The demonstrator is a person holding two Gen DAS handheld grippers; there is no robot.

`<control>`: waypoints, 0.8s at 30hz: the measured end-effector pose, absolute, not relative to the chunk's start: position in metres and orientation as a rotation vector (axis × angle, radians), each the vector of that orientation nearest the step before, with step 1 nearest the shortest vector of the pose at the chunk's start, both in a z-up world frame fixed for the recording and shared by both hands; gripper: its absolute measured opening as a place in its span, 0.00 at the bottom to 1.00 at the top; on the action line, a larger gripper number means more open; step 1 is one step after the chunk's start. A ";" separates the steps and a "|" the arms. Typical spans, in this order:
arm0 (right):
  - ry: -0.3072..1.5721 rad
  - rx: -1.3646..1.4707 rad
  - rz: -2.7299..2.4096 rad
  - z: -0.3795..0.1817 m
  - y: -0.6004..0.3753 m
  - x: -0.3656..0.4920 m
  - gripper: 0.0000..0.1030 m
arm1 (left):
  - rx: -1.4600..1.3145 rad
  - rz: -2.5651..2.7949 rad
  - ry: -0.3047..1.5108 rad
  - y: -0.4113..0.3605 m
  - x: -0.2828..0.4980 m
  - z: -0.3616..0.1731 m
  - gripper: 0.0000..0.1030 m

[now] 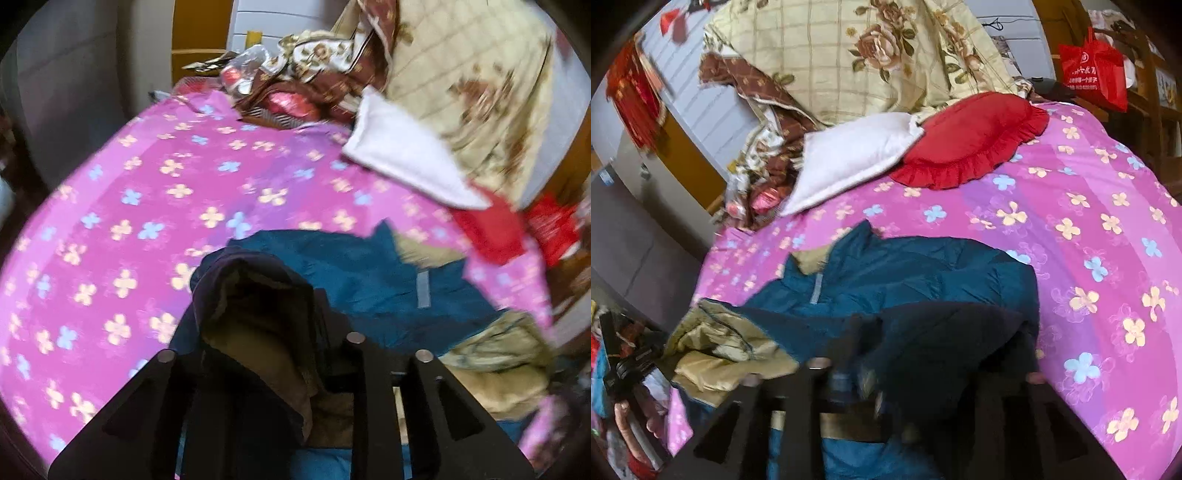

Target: Fold large clothes

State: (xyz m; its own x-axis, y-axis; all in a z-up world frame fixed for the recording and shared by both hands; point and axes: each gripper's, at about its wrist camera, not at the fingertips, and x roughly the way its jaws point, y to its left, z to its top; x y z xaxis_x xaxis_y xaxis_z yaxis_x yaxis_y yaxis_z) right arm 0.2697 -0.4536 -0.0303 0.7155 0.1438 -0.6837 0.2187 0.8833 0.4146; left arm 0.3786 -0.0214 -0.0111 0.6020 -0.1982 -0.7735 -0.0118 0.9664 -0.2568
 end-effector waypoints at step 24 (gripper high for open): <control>0.820 0.221 -0.008 -0.020 -0.351 0.207 0.63 | -0.348 -0.158 0.827 0.014 0.245 -0.011 0.69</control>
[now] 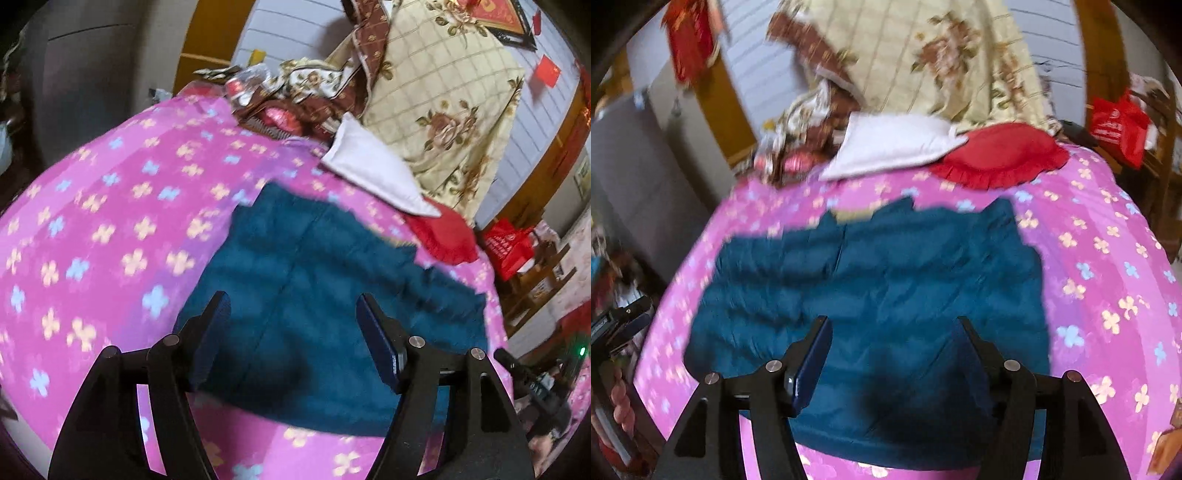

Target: Fold large clothes

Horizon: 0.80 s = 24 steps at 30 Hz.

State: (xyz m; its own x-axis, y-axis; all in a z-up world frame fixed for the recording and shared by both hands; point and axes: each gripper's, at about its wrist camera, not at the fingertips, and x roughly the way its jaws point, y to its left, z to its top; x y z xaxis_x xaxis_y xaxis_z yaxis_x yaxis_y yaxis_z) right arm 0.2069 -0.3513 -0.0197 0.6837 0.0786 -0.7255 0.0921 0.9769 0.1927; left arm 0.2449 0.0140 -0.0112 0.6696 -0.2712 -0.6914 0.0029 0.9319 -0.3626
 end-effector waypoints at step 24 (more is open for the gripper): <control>0.915 0.038 -0.220 -0.138 -0.287 0.475 0.69 | -0.241 -0.169 0.700 0.030 0.238 -0.098 0.69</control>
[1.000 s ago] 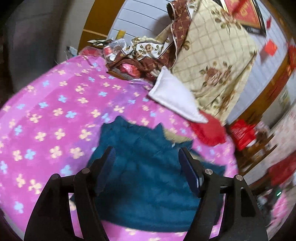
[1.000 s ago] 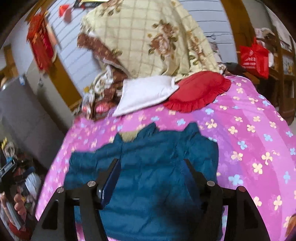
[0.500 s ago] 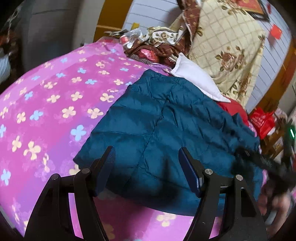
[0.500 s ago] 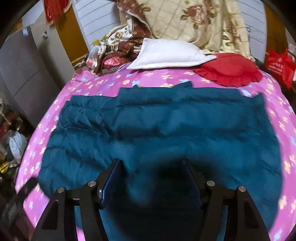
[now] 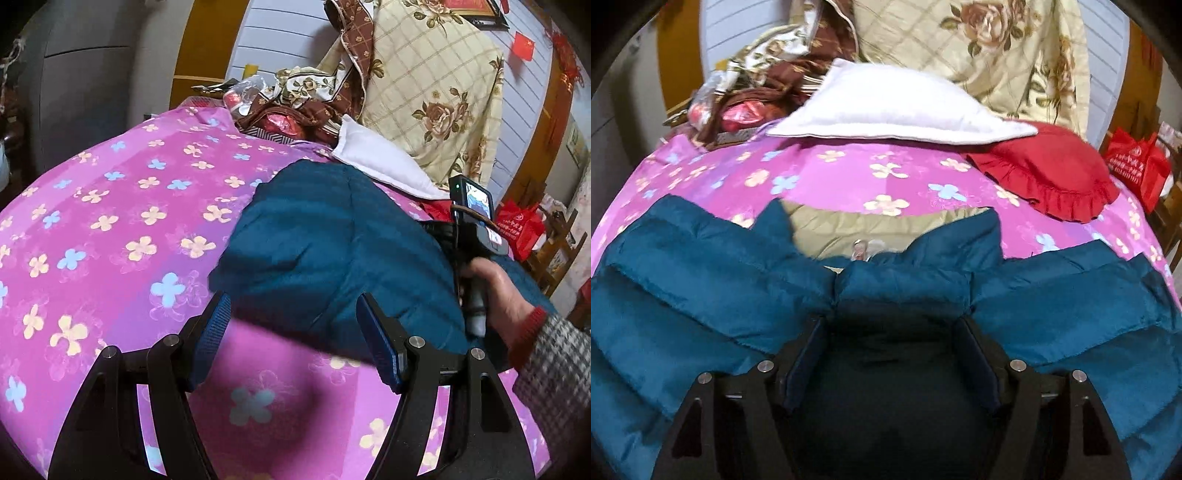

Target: Fold large clothes

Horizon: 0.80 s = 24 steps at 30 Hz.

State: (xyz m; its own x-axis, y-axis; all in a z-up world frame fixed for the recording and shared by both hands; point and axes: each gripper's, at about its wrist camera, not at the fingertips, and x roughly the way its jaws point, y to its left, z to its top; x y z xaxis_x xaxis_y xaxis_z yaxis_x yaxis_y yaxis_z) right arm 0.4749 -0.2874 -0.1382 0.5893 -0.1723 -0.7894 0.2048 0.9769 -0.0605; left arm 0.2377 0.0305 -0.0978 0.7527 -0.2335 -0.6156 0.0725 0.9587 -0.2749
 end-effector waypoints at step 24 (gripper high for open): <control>0.955 -0.067 0.104 -0.115 -0.107 0.409 0.70 | -0.315 -0.092 0.692 0.067 0.222 -0.095 0.69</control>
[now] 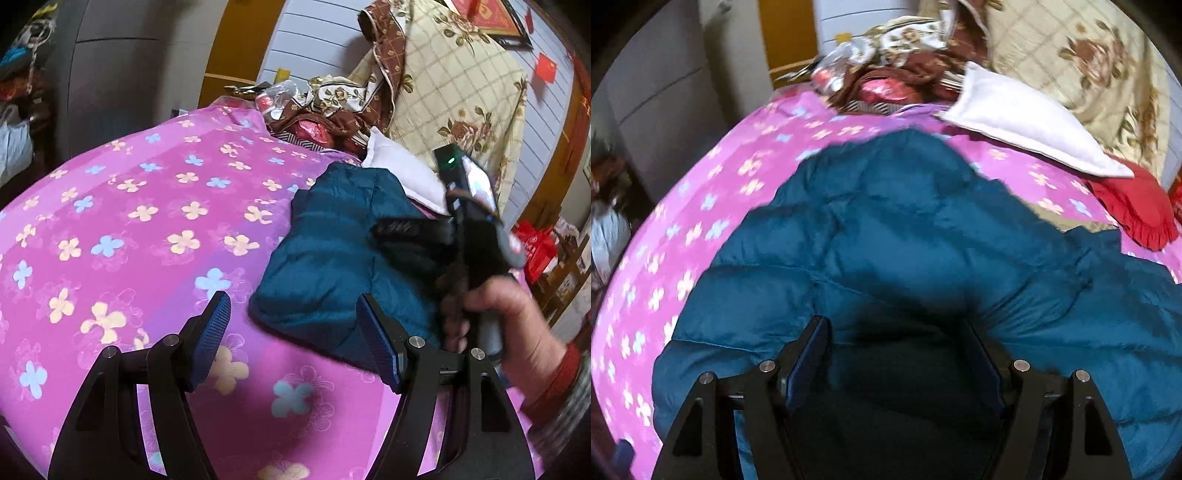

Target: Fold large clothes

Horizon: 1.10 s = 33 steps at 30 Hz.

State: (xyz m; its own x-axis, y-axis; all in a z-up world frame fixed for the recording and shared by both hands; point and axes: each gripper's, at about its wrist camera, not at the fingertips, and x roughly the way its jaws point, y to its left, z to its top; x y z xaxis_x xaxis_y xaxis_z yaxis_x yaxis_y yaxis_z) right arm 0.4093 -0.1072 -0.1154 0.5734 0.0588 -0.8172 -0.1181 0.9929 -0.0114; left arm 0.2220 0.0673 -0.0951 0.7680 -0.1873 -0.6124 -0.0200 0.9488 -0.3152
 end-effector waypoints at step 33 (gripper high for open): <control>0.778 0.446 -0.333 -0.057 -0.441 0.207 0.70 | -0.267 0.004 0.691 0.064 0.237 -0.087 0.69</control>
